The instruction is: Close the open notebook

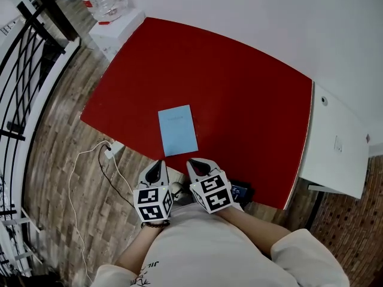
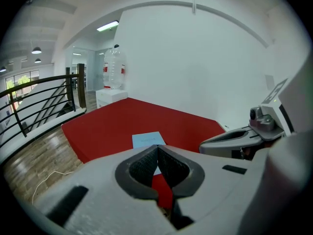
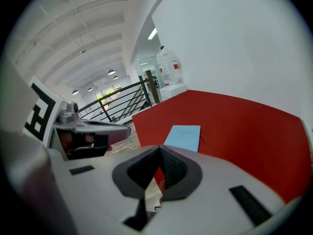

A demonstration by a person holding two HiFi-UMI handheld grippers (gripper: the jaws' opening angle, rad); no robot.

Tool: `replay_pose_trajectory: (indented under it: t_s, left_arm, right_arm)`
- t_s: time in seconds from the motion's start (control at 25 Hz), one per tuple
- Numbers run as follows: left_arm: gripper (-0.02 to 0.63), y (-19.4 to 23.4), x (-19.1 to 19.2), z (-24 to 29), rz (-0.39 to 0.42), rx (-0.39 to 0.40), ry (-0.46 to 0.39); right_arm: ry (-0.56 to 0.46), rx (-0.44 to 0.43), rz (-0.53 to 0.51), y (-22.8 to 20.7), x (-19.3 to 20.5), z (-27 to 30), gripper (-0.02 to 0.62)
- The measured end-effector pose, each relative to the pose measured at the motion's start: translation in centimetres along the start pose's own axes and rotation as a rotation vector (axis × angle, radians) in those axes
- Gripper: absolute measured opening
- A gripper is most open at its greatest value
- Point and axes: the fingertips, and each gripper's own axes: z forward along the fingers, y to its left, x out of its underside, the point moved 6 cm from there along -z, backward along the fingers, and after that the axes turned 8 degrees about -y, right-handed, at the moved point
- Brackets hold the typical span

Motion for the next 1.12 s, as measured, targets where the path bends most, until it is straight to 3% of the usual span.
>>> replay_pose_trajectory:
  t_s: [0.28, 1.12]
  left_arm:
    - [0.008, 1.4, -0.3, -0.5, -0.015, -0.042, -0.021]
    - [0.006, 1.8, -0.7, -0.1, 0.011, -0.027, -0.024]
  right_arm:
    - [-0.002, -0.023, -0.044, 0.8, -0.6, 0.9, 0.005]
    - [-0.003, -0.031, -0.063, 1.1, -1.1, 1.8, 0.006]
